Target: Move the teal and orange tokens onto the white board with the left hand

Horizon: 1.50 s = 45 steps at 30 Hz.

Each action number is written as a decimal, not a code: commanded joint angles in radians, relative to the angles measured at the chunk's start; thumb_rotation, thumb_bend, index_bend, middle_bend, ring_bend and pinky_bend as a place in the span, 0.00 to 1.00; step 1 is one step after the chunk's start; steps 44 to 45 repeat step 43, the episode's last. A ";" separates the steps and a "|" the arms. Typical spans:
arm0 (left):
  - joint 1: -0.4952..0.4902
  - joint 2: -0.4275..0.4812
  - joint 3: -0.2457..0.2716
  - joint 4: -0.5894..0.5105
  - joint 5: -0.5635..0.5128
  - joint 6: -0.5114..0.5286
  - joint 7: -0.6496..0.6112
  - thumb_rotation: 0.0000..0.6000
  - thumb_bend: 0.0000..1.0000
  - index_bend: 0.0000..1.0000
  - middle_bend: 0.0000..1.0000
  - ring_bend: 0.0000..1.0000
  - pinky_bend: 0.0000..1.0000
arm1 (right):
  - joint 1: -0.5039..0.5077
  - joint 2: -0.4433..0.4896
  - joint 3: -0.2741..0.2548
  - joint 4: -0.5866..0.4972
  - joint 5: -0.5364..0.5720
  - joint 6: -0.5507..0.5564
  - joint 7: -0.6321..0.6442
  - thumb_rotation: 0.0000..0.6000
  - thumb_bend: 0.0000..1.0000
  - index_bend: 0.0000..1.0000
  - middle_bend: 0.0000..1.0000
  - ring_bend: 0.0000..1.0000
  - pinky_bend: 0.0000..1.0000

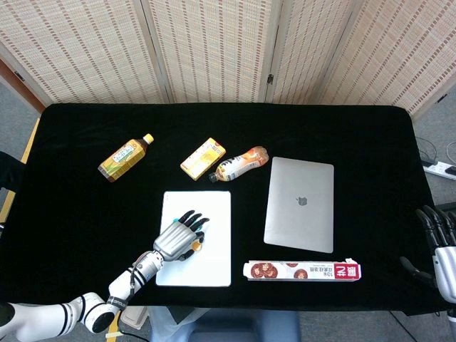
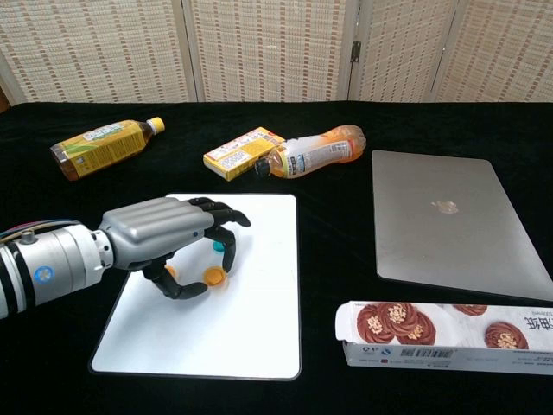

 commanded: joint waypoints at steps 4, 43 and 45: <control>0.001 -0.006 -0.001 0.002 -0.001 0.015 -0.002 1.00 0.42 0.30 0.12 0.00 0.00 | -0.001 -0.001 0.000 0.002 0.002 -0.001 0.003 0.98 0.21 0.00 0.08 0.03 0.00; 0.452 0.426 -0.018 -0.162 -0.050 0.610 -0.186 1.00 0.39 0.24 0.11 0.00 0.00 | 0.039 0.049 -0.007 -0.042 0.018 -0.092 0.093 1.00 0.21 0.00 0.00 0.00 0.00; 0.452 0.426 -0.018 -0.162 -0.050 0.610 -0.186 1.00 0.39 0.24 0.11 0.00 0.00 | 0.039 0.049 -0.007 -0.042 0.018 -0.092 0.093 1.00 0.21 0.00 0.00 0.00 0.00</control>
